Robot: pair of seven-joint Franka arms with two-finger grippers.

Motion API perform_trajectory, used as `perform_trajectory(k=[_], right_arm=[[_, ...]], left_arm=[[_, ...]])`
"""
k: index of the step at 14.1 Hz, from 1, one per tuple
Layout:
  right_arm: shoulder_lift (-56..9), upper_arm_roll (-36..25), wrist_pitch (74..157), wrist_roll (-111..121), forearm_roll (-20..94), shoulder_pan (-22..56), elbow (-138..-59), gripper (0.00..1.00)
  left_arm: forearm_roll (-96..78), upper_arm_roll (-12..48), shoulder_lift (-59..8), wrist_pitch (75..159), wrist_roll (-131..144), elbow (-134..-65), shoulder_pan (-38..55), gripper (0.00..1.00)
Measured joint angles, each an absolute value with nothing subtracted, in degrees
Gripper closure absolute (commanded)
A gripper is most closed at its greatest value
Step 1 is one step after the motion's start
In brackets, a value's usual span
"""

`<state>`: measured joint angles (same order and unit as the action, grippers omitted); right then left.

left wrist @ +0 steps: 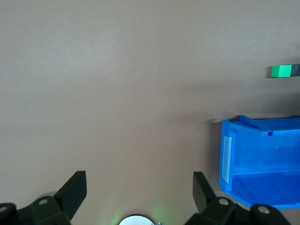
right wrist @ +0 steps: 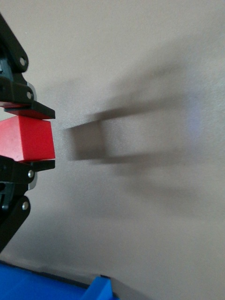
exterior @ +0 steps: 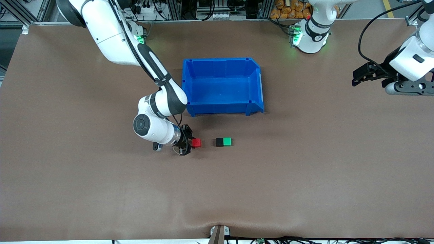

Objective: Attach green and red cubes to black cube
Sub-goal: 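Carry the red cube with the right gripper toward the black cube, then lower the red cube against the black cube with the right gripper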

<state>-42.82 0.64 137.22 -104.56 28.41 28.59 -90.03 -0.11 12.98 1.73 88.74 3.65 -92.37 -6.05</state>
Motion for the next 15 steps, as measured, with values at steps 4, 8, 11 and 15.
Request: perform_trajectory(k=[4,8,11,15], right_arm=[[-43.68,0.65,137.33,-106.55,28.42,29.47,-88.71,1.00],[-44.11,0.65,137.35,-108.40,28.43,30.44,-88.04,1.00],[-44.17,0.65,137.53,-108.73,28.43,30.61,-87.92,1.00],[-45.47,0.66,139.96,-110.30,28.44,31.60,-87.27,1.00]], left_arm=[[-0.11,13.02,1.73,88.74,3.66,-92.37,-6.06,0.00],[-0.11,13.02,1.73,88.74,3.66,-92.37,-6.06,0.00],[-0.11,13.02,1.73,88.74,3.66,-92.37,-6.06,0.00],[-0.11,13.02,1.73,88.74,3.66,-92.38,-6.06,0.00]])
